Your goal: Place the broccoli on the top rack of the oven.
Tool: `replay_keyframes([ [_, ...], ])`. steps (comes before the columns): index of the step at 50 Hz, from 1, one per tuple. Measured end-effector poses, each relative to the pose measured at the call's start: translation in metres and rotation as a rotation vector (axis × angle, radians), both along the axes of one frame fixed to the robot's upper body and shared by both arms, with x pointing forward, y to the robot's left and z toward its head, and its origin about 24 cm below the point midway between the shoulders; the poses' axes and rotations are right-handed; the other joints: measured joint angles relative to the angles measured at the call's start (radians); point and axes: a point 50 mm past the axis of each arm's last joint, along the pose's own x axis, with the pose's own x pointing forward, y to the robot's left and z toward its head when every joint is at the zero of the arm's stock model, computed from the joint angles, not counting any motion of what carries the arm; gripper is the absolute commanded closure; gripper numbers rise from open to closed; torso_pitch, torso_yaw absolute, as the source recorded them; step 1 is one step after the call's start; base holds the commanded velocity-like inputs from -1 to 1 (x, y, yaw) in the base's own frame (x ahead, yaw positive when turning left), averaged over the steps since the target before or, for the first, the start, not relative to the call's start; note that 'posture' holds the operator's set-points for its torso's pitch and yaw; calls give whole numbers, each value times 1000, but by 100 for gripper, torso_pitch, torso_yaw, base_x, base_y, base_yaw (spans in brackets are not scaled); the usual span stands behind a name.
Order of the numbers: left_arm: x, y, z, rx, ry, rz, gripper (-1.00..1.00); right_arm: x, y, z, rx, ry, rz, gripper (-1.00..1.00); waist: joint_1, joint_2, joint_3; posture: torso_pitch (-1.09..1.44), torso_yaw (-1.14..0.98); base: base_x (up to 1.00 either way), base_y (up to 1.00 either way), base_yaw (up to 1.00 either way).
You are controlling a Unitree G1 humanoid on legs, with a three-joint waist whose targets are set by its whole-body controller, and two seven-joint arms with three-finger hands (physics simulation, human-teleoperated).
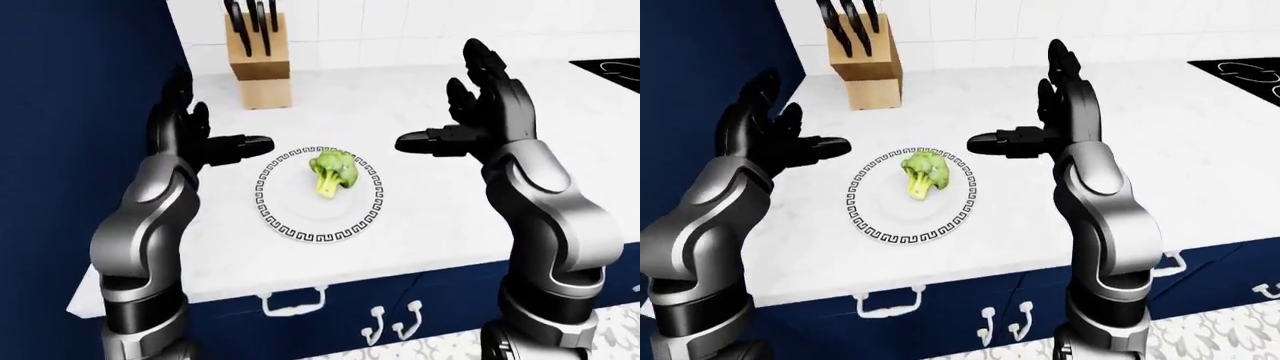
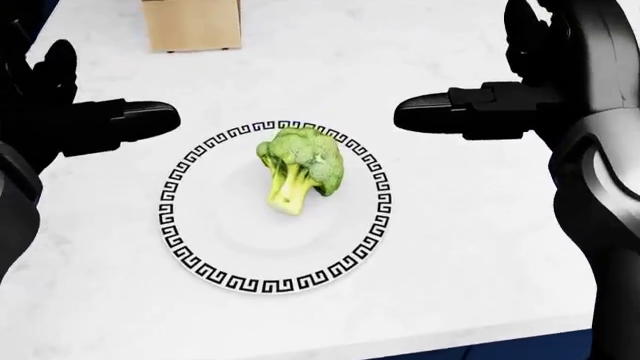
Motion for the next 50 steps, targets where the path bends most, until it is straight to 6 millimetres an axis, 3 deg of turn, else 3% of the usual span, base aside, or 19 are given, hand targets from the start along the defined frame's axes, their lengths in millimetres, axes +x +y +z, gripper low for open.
replay_keyframes([
  [4, 1, -2, 3, 3, -5, -12, -100, 2, -2, -3, 1, 24, -14, -100, -2, 19, -17, 0, 0, 0, 0, 0],
  [10, 0, -2, 7, 2, -30, -11, -100, 1, -1, 0, -1, 8, -11, -100, -7, 29, -27, 0, 0, 0, 0, 0],
  [22, 1, -1, 3, 1, -13, -4, -100, 1, 2, -2, -19, 17, -1, -100, -12, 26, -21, 0, 0, 0, 0, 0],
  [38, 0, 1, 4, 1, -19, 2, -100, 5, 26, -5, -153, 49, 82, -100, -11, 29, -20, 0, 0, 0, 0, 0],
  [50, -1, 2, 7, 0, -23, 1, -100, 20, 44, 26, -382, 65, 160, -100, -13, 37, -19, 0, 0, 0, 0, 0],
])
